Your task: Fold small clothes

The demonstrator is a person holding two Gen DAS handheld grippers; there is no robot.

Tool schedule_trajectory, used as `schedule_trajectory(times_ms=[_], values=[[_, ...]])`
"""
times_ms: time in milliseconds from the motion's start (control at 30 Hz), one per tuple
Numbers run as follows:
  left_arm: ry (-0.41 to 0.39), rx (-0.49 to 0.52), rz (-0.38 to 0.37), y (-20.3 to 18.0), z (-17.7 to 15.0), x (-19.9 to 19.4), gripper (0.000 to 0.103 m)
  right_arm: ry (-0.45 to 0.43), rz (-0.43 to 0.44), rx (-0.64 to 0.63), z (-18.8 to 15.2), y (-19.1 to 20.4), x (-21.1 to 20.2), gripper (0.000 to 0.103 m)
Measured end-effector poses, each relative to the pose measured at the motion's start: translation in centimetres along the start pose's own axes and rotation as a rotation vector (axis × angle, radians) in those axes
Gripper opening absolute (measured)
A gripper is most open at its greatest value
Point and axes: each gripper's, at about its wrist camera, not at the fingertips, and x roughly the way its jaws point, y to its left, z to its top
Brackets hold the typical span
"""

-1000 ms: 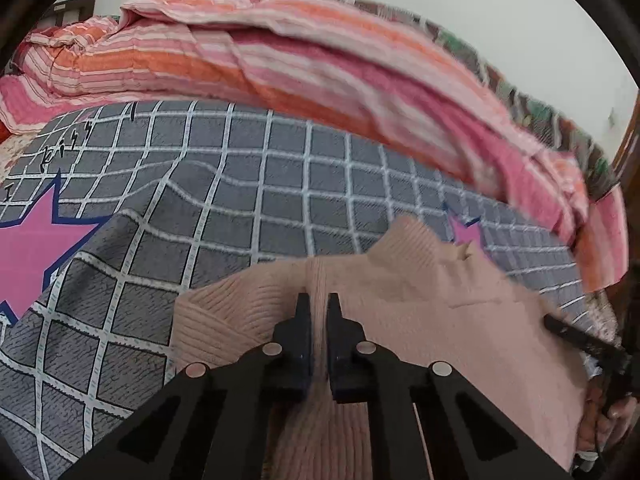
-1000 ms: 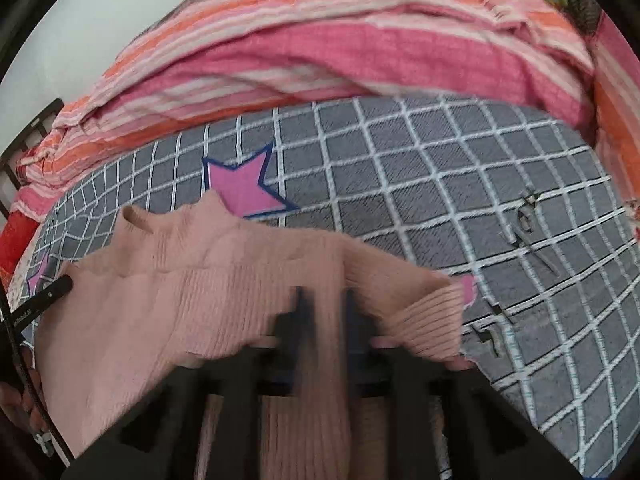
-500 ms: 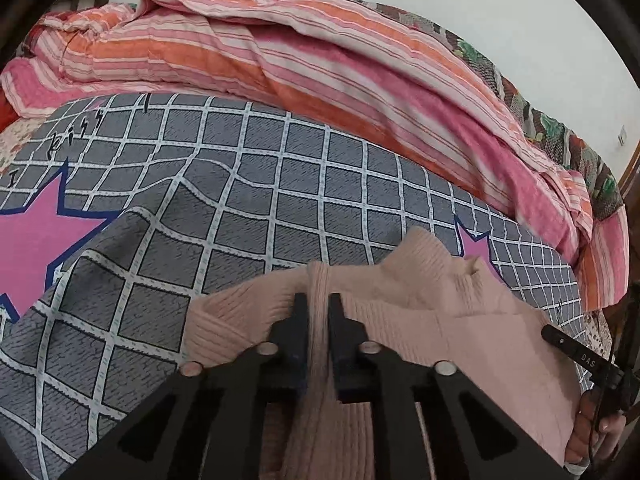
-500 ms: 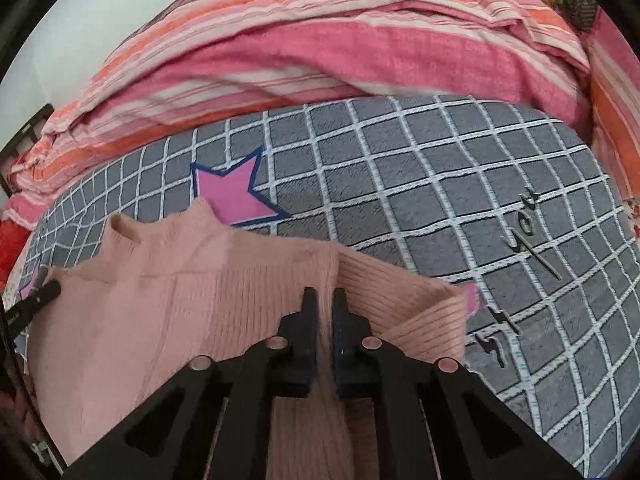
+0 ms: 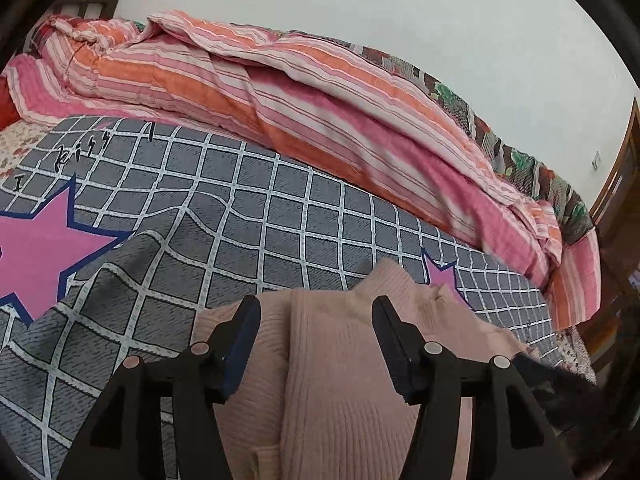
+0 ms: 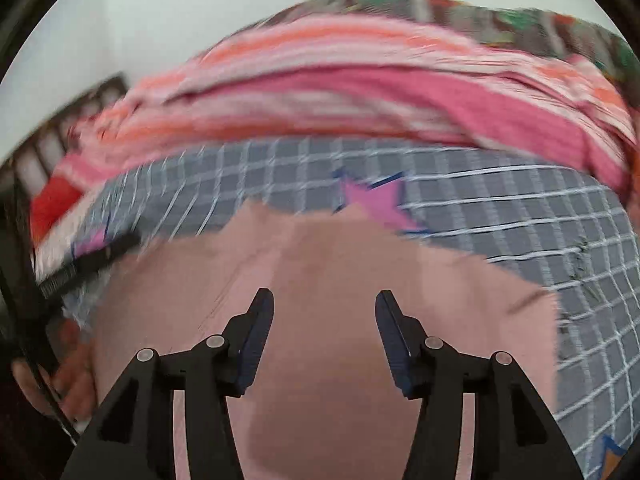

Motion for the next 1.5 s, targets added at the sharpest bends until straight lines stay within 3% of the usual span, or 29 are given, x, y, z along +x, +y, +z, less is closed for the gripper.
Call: schedule_trajectory(times_ms=[100,200,400,500,800,1000,1233,1500], values=[[-0.004,-0.008,-0.008,0.6,0.1,-0.6,0.056,0.083,-0.068,-0.053,-0.6,1.7,2.3,0.043],[-0.009,-0.016,-0.017,1.2,0.2,-0.9,0.056,0.114,-0.124,-0.063,-0.1,2.2,3.2,0.043],[-0.002,-0.015,-0.022,2.7,0.1,-1.7,0.056,0.191,-0.123,0.061,2.1,0.6,5.4,0.044],[-0.012,0.000,-0.018,3.2,0.1,-2.2,0.056,0.197,-0.149,0.059,2.8,0.4,6.2,0.044],[-0.048,-0.055,-0.056,4.7,0.4,-3.7,0.054,0.178,-0.147,0.062,2.3,0.6,5.0,0.044],[0.004,-0.083,-0.166,5.0,0.5,-3.6,0.054,0.173,-0.164,0.028,0.1,2.3,2.0,0.043],[0.030,-0.038,-0.134,4.4,-0.2,-3.3,0.054,0.120,-0.170,0.011,-2.5,3.8,-1.4,0.044],[0.028,-0.029,-0.181,4.4,-1.4,-4.6,0.056,0.048,-0.195,-0.049,-5.6,5.9,-3.7,0.043]])
